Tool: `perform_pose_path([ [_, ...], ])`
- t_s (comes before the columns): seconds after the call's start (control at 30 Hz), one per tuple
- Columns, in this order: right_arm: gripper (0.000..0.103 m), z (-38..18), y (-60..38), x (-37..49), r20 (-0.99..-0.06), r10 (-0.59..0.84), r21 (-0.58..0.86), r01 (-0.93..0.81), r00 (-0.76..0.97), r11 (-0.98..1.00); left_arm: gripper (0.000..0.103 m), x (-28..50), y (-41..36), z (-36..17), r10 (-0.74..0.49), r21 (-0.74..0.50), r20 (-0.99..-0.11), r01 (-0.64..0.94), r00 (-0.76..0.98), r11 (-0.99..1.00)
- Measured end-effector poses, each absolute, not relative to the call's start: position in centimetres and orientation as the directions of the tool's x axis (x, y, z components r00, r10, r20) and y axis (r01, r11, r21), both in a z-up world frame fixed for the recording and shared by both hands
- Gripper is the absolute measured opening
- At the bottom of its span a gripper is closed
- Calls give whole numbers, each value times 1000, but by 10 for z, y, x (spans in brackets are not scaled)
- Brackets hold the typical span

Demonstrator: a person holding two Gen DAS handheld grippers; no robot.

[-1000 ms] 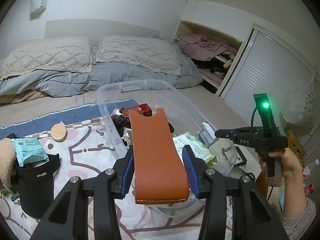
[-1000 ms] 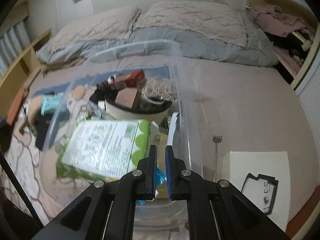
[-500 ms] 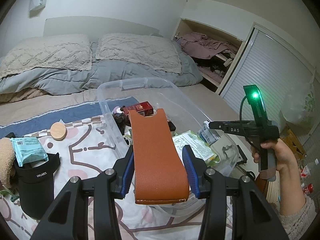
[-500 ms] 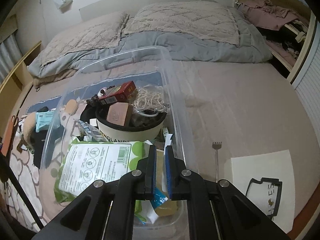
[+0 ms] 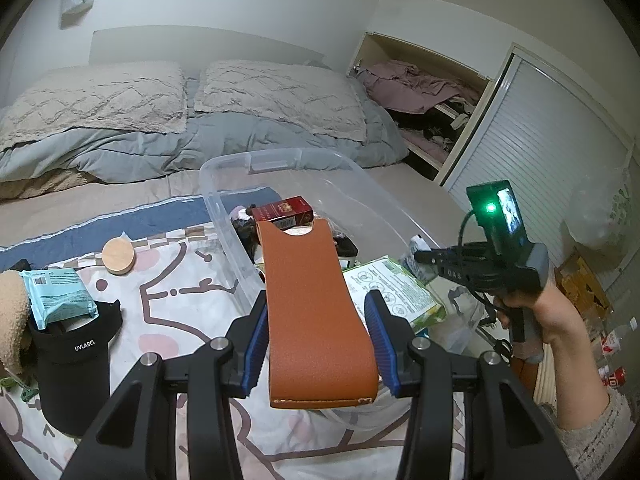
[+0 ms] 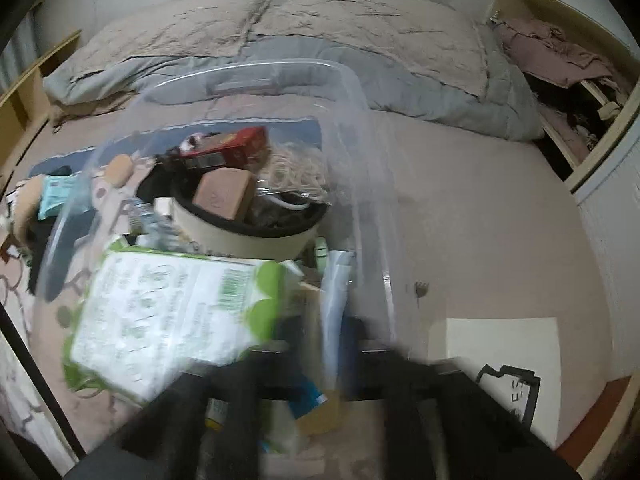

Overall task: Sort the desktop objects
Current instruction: 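Lower the right tool over the box and open it to drop the sachet, then lower the brown leather sleeve into the box with the left tool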

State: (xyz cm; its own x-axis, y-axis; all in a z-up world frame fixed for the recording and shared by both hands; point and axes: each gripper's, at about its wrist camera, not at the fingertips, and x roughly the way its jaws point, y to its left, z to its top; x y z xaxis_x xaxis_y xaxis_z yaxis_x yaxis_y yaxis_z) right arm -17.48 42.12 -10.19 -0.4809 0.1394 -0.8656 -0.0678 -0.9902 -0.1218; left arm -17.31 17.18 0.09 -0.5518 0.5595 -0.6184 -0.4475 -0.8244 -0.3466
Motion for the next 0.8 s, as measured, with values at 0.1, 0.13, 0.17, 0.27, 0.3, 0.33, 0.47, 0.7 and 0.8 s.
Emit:
perform_pose_path([
  [0.1,2,-97,429,-176,-846,133,-106,-82,-516,-991,46,-173,171,1,563,-351,-618,-447,-550,-823],
  [0.13,2,-93,431,-177,-837,127,-95,-87,-532,-992,46,-174,170,1,564,-355,-618,-446,-548,-822],
  [0.17,2,-88,432,-178,-823,126,-91,-90,-554,-992,46,-175,169,0,565,-359,-618,-444,-547,-821],
  [0.27,2,-73,433,-183,-777,119,-72,-100,-618,-992,46,-179,166,-1,568,-371,-617,-436,-544,-820],
  [0.3,2,-70,432,-186,-765,118,-72,-98,-633,-993,46,-180,165,-2,570,-375,-618,-434,-542,-819],
  [0.33,2,-68,430,-191,-759,120,-77,-95,-640,-993,46,-181,164,-3,571,-379,-618,-432,-539,-818],
  [0.47,2,-74,419,-212,-756,119,-100,-66,-643,-993,46,-184,159,-6,576,-389,-622,-428,-530,-816],
  [0.7,2,-90,418,-245,-803,144,-117,-83,-578,-990,46,-194,152,-11,580,-414,-622,-408,-526,-814],
  [0.8,4,-90,424,-245,-810,104,-77,-71,-578,-995,46,-199,156,-10,592,-424,-617,-414,-519,-806],
])
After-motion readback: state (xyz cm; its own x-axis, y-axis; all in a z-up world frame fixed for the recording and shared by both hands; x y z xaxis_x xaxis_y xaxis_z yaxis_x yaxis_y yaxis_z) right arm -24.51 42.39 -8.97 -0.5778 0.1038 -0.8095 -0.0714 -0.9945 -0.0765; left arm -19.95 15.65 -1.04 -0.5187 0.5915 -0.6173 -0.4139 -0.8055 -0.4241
